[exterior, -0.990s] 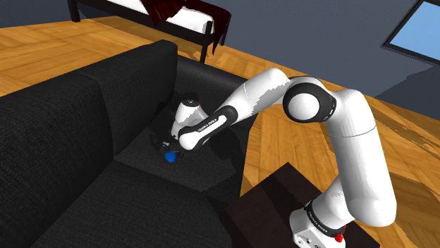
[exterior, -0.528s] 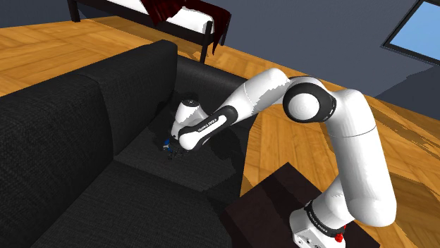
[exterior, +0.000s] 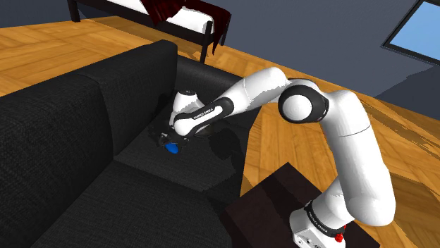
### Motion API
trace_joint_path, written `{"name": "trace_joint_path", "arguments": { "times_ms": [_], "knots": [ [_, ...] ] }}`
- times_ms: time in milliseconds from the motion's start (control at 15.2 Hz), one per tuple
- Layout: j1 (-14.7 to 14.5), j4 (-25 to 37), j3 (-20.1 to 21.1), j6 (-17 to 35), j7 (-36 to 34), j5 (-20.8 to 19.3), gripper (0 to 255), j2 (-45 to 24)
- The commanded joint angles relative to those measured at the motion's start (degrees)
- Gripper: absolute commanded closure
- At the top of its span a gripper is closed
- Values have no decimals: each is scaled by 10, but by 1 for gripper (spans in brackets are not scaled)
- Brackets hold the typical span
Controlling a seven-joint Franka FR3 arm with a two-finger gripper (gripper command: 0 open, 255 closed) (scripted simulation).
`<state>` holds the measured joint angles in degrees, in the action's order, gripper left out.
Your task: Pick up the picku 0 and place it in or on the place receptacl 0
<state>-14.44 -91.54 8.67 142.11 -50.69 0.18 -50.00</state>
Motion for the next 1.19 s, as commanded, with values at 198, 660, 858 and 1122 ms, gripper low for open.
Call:
{"name": "trace_joint_path", "arguments": {
  "times_ms": [198,660,858,1122],
  "knots": [
    [23,166,-4,-144,-9,20,0,-63],
    [16,181,-6,-117,-10,19,0,-106],
    [16,181,-6,-117,-10,19,0,-106],
    [16,181,-6,-117,-10,19,0,-106]
  ]
}}
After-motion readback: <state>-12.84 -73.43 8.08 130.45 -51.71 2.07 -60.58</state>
